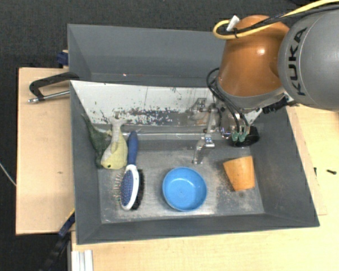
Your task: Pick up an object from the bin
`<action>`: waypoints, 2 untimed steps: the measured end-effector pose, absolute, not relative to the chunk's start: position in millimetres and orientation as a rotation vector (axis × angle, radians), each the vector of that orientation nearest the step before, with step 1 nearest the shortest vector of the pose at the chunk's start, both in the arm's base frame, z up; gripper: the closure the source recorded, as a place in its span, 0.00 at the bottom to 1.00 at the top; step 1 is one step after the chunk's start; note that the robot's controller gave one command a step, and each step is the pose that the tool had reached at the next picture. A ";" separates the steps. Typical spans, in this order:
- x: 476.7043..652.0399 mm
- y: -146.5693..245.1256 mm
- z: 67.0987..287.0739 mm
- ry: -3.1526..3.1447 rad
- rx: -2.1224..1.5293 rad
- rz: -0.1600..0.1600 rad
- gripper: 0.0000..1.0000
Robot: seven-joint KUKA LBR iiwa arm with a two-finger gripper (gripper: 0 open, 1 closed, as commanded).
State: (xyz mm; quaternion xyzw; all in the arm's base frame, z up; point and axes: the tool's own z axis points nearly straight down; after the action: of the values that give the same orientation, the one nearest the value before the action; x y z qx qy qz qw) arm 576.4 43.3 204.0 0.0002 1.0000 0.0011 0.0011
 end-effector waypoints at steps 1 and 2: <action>502.9 67.7 74.4 3.139 -0.201 0.003 0.00; 511.0 66.5 81.4 3.113 -0.197 0.001 1.00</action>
Offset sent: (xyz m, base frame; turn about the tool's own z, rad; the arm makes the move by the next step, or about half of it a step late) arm -0.0717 0.0228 -0.1267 -0.1275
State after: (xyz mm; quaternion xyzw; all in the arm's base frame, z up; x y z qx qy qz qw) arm 511.0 66.5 81.4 -0.0633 0.9979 0.0003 0.0114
